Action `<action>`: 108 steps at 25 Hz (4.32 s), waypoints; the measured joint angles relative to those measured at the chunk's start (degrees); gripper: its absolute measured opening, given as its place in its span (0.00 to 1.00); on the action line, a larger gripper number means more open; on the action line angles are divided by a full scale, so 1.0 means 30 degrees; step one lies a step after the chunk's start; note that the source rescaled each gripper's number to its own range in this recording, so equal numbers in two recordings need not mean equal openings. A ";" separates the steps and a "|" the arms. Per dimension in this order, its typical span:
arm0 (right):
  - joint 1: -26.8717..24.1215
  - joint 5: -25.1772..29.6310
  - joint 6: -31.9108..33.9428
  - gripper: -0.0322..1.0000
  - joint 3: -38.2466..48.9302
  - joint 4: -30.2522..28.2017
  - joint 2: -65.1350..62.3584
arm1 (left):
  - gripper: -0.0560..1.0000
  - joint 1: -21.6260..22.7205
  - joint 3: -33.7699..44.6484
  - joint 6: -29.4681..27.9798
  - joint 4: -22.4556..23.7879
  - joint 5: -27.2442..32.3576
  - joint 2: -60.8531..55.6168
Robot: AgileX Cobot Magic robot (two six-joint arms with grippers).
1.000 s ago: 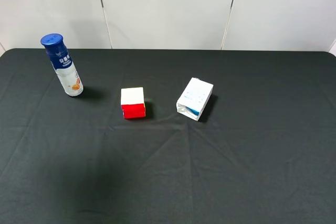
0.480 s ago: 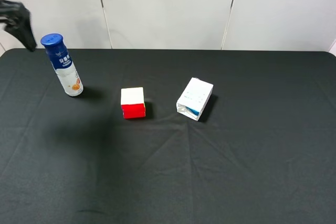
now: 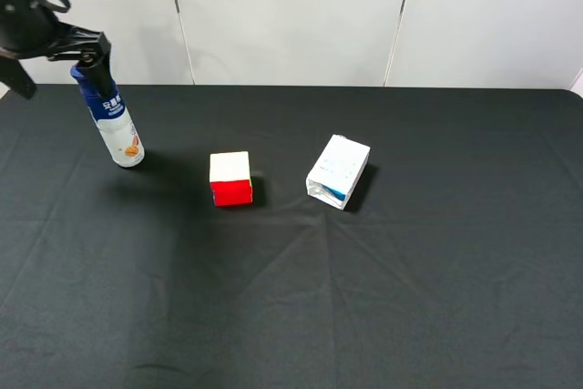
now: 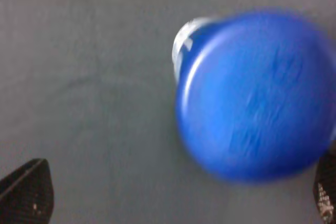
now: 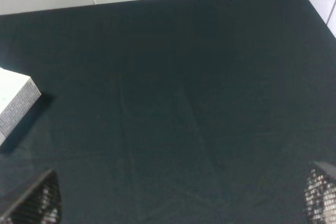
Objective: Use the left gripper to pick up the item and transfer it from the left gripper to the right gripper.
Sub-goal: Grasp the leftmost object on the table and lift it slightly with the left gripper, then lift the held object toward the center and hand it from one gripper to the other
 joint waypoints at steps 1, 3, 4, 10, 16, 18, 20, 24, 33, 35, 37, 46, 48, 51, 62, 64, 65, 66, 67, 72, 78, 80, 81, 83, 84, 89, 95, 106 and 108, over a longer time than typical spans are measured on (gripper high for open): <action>0.0000 0.0000 0.0000 1.00 0.0000 0.0000 0.0000 | 1.00 -0.0136 -0.0291 0.0000 0.0000 0.0000 0.0356; 0.0000 0.0000 0.0000 1.00 0.0000 0.0000 0.0000 | 1.00 -0.0387 -0.0830 0.0000 0.0000 0.0000 0.1043; 0.0000 0.0000 0.0000 1.00 0.0000 0.0000 0.0000 | 1.00 -0.0550 -0.1077 0.0017 0.0000 0.0000 0.1365; 0.0000 0.0000 0.0000 1.00 0.0000 0.0000 0.0000 | 1.00 -0.1109 -0.1775 0.0054 0.0000 -0.0222 0.2772; 0.0000 0.0000 0.0000 1.00 0.0000 0.0000 0.0000 | 1.00 -0.1109 -0.1799 0.0060 0.0000 -0.0321 0.3086; 0.0000 0.0000 0.0000 1.00 0.0000 0.0000 0.0000 | 0.98 -0.1109 -0.1822 0.0113 0.0000 -0.0366 0.3086; 0.0000 0.0000 0.0000 1.00 0.0000 0.0000 0.0000 | 0.91 -0.1109 -0.1822 0.0118 0.0000 -0.0644 0.3086; 0.0000 0.0000 0.0000 1.00 0.0000 0.0000 0.0000 | 0.52 -0.1109 -0.1822 0.0118 0.0000 -0.0965 0.3086; 0.0000 0.0000 0.0000 1.00 0.0000 0.0000 0.0000 | 0.05 -0.1109 -0.1822 0.0152 0.0102 -0.1071 0.3086; 0.0000 0.0000 0.0000 1.00 0.0000 0.0000 0.0000 | 0.05 -0.1109 -0.1822 0.0152 0.0102 -0.1071 0.3086; 0.0000 0.0000 0.0000 1.00 0.0000 0.0000 0.0000 | 0.05 -0.1109 -0.1842 0.0152 0.0102 -0.1071 0.3086; 0.0000 0.0000 0.0000 1.00 0.0000 0.0000 0.0000 | 0.05 -0.1109 -0.5803 0.0194 -0.0270 0.3682 0.2858; 0.0000 0.0000 0.0000 1.00 0.0000 0.0000 0.0000 | 0.05 -0.1109 -0.6753 0.0260 -0.0665 0.4158 0.2344; 0.0000 0.0000 0.0000 1.00 0.0000 0.0000 0.0000 | 0.05 -0.1109 -0.7293 0.0302 -0.1476 0.4175 0.1287; 0.0000 0.0000 0.0000 1.00 0.0000 0.0000 0.0000 | 0.05 -0.3023 -0.7316 0.1083 -0.4956 0.4207 -0.0327; 0.0000 0.0000 0.0000 1.00 0.0000 0.0000 0.0000 | 0.05 -0.3949 -0.7273 0.1251 -0.5814 0.4144 -0.0327; 0.0000 0.0000 0.0000 1.00 0.0000 0.0000 0.0000 | 0.05 -0.4456 -0.7253 0.1291 -0.6186 0.4104 -0.0327; 0.0000 0.0000 0.0000 1.00 0.0000 0.0000 0.0000 | 0.05 -0.4974 -0.7227 0.1429 -0.6462 0.3893 -0.0327; 0.0000 0.0000 0.0000 1.00 0.0000 0.0000 0.0000 | 0.05 -0.5405 -0.7229 0.1673 -0.6737 0.3667 -0.0306; 0.0000 0.0000 0.0000 1.00 0.0000 0.0000 0.0000 | 0.05 -0.7430 -0.7229 0.3009 -0.8797 0.2648 0.0760; 0.0000 0.0000 -0.0576 1.00 0.0000 0.0772 0.0000 | 0.05 -0.8909 -0.7229 0.5080 -1.1558 0.2122 0.2868; 0.0000 0.0000 -0.1274 1.00 0.0000 0.1671 0.0231 | 0.05 -0.9172 -0.7229 0.5564 -1.2441 0.1985 0.3357; 0.0000 -0.0069 -0.2235 1.00 -0.0100 0.2804 0.1113 | 0.05 -0.9262 -0.7229 0.5730 -1.2845 0.1947 0.3590; 0.0000 -0.0664 -0.3465 1.00 -0.0394 0.3858 0.2224 | 0.05 -0.9324 -0.7229 0.5881 -1.3592 0.1880 0.3925; 0.0000 -0.1157 -0.4444 1.00 -0.0561 0.4440 0.2864 | 0.05 -0.9324 -0.7229 0.5897 -1.3748 0.1816 0.3980; 0.1610 -0.4018 -0.9063 1.00 -0.0687 0.7158 0.5529 | 0.05 -0.9324 -0.7229 0.5947 -1.3855 0.1656 0.4008; 0.6506 -0.7122 -1.1710 1.00 -0.0727 0.7456 0.9184 | 0.05 -0.9324 -0.7229 0.6020 -1.3871 0.1656 0.4008; 1.2315 -1.3589 -1.2015 1.00 -0.2760 0.6555 1.8779 | 0.05 -0.9324 -0.7229 0.6043 -1.4036 0.1656 0.4008; 1.2674 -1.4075 -1.2087 1.00 -0.3208 0.6555 2.0279 | 0.05 -0.9324 -0.7229 0.6050 -1.4036 0.1656 0.4008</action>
